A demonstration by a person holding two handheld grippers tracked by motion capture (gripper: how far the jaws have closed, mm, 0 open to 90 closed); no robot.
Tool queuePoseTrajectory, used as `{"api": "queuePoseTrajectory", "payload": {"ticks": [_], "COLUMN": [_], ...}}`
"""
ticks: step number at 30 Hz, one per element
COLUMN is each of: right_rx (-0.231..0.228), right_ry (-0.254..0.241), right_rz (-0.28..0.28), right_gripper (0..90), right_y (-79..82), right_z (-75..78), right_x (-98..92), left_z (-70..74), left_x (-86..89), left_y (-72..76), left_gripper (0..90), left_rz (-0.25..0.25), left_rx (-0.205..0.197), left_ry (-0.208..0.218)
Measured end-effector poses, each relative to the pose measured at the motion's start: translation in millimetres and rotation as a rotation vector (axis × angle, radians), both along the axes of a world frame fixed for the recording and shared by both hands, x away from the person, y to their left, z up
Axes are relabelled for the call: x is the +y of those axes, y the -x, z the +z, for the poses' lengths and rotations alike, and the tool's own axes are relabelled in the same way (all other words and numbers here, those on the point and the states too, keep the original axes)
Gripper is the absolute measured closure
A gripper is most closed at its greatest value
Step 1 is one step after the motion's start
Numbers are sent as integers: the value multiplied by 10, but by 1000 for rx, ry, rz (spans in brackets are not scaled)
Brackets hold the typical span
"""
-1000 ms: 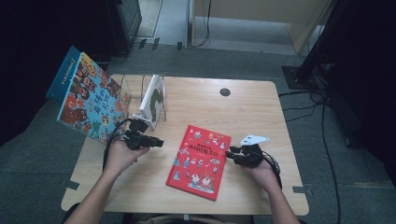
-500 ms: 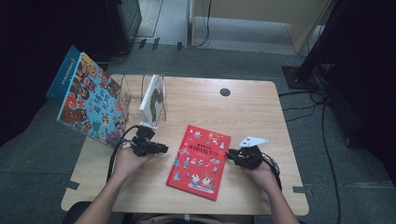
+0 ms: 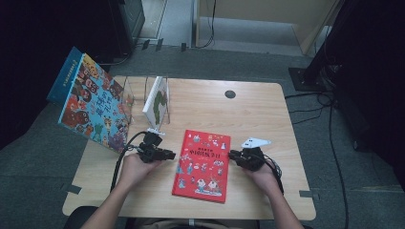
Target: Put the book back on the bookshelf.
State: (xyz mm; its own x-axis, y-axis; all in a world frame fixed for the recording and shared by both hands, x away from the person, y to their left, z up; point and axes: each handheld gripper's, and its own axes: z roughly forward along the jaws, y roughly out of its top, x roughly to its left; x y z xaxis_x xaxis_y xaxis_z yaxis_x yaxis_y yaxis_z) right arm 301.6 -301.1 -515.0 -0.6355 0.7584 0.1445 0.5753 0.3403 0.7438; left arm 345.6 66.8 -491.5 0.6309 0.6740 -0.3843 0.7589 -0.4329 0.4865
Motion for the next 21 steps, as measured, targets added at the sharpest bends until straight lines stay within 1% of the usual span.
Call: {"api": "queuePoseTrajectory", "payload": {"ticks": [3, 5, 8, 10, 11, 12, 15, 17, 18, 19, 20, 21], "right_rx": [1, 0, 17, 26, 28, 28, 22, 19, 20, 21, 21, 21], "right_ry": [-4, -17, 4, 6, 10, 10, 18, 19, 16, 14, 14, 14], "right_rz": [4, 3, 17, 32, 41, 41, 64, 66, 66, 64, 64, 64], "right_gripper": [803, 806, 810, 811, 812, 812, 829, 838, 838, 841, 847, 852], "right_y": [-39, -54, -33, -11, 5, 5, 58, 69, 67, 66, 66, 68], "right_z": [-3, -12, -12, -4, 3, 3, 12, 11, 10, 8, 7, 8], "right_x": [30, 35, 33, 33, 36, 36, 45, 51, 51, 51, 53, 56], "left_z": [-41, -46, -55, -60, -62, -62, -71, -70, -70, -76, -74, -75], "left_x": [-10, -10, -9, -16, -21, -21, -37, -53, -67, -99, -107, -104], "left_y": [9, 9, 14, 19, 27, 27, 56, 67, 77, 92, 95, 90], "left_gripper": [742, 742, 742, 744, 744, 744, 743, 743, 743, 743, 752, 752], "left_rz": [2, 2, 5, 8, 4, 4, 4, -4, -17, -19, -16, -16], "left_rx": [5, 4, 3, 7, 1, 1, 8, 9, 2, 2, -3, 1], "left_ry": [-14, -14, -9, -1, -3, -3, 10, 10, 6, 12, 7, 10]}}
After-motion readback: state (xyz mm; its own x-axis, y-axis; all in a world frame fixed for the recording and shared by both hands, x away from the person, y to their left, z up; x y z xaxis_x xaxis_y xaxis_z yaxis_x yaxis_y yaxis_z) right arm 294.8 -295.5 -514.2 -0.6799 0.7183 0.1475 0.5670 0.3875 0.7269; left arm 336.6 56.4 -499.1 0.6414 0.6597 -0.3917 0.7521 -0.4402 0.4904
